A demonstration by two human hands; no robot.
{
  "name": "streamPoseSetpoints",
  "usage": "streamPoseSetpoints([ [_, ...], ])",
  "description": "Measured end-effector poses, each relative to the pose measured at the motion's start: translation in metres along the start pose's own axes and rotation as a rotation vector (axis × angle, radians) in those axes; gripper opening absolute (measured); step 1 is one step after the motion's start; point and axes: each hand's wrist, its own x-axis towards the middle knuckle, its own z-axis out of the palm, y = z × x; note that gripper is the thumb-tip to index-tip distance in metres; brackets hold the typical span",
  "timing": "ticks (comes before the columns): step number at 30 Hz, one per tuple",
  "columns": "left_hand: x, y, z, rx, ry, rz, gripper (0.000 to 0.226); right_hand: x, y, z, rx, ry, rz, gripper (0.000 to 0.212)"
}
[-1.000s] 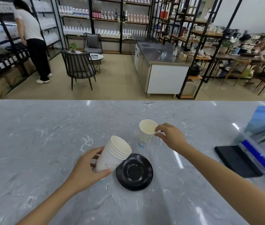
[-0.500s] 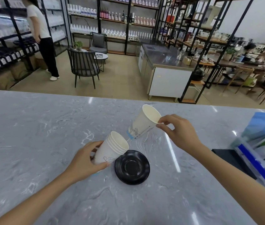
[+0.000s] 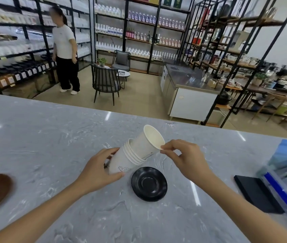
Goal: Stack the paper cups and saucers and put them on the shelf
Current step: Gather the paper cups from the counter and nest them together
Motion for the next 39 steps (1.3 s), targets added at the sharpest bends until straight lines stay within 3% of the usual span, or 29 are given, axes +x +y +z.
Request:
streamPoseSetpoints([
  [19, -0.063, 0.000, -0.059, 0.050, 0.192, -0.078, 0.076, -0.015, -0.070, 0.093, 0.381, 0.024, -0.136, 0.023],
  [33, -0.142, -0.038, -0.153, -0.040, 0.420, -0.276, 0.076, 0.017, -0.170, 0.196, 0.338, 0.057, -0.537, 0.034],
  [39, -0.194, -0.061, -0.214, -0.069, 0.538, -0.353, 0.073, 0.029, -0.244, 0.246, 0.411, -0.061, -0.631, 0.033],
])
